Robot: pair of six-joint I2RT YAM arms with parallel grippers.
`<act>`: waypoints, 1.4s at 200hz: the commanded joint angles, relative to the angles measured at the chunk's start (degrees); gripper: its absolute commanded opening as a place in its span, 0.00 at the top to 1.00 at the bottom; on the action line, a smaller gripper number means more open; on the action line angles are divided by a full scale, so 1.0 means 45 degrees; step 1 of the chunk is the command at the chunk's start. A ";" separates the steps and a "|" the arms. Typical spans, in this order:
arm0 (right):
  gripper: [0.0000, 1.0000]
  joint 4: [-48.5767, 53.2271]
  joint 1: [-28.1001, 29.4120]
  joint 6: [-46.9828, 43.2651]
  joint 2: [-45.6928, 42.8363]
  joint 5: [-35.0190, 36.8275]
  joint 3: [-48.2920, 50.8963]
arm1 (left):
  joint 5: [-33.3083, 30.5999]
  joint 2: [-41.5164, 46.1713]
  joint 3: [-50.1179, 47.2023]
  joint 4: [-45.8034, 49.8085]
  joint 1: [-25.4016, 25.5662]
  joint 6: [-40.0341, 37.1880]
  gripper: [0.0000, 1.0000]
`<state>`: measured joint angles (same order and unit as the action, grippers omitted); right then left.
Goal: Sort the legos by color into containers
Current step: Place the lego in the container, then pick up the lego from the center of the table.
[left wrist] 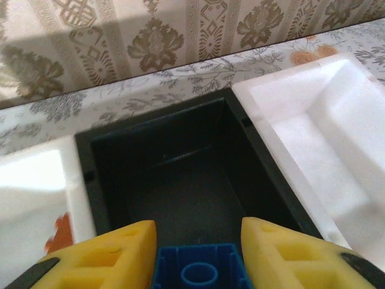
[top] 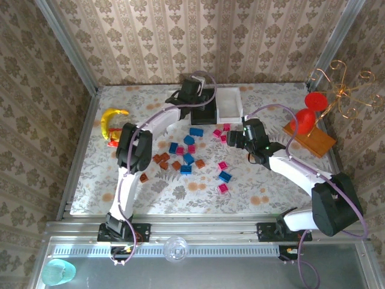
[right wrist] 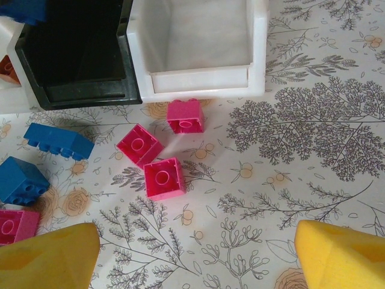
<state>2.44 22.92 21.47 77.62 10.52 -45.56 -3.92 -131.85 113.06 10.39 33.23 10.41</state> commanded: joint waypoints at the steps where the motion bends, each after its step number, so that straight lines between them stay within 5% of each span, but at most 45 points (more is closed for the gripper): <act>1: 0.14 0.0279 0.0071 0.0361 0.0147 -0.0155 0.0085 | 0.0118 -0.0262 0.1934 0.1706 -0.0129 -0.0359 0.47; 26: 0.14 0.0171 0.0789 0.0292 0.0330 -0.0118 0.0087 | 0.0384 0.1185 0.1064 0.2424 -0.0083 -0.0223 0.33; 75: 0.14 -0.0233 0.1021 -0.0058 0.0367 -0.0024 0.0334 | 0.1654 0.6363 -0.7786 0.0454 0.0193 0.0404 0.18; 130: 0.14 -0.0347 0.1021 -0.0033 0.0367 -0.0346 0.0613 | 0.2588 0.5408 -0.8356 0.2449 -0.0143 -0.1400 0.16; 177: 0.14 -0.0061 0.1004 -0.0335 0.0309 -0.0366 0.0594 | 0.3392 0.3663 -0.7099 0.3149 -0.0256 -0.1828 0.24; 224: 0.14 -0.0033 0.1001 -0.0225 0.0138 -0.0425 0.0613 | 0.2846 0.2841 -0.6433 0.3571 -0.0315 -0.1841 0.45; 280: 0.14 0.0374 0.1001 -0.0356 -0.0071 -0.0262 0.0525 | 0.2437 0.4967 -0.8224 0.1249 -0.0337 -0.1097 0.67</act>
<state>1.98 27.59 20.78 78.83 9.41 -43.31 8.36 -117.34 81.25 22.57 32.14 3.31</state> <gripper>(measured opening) 0.863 0.418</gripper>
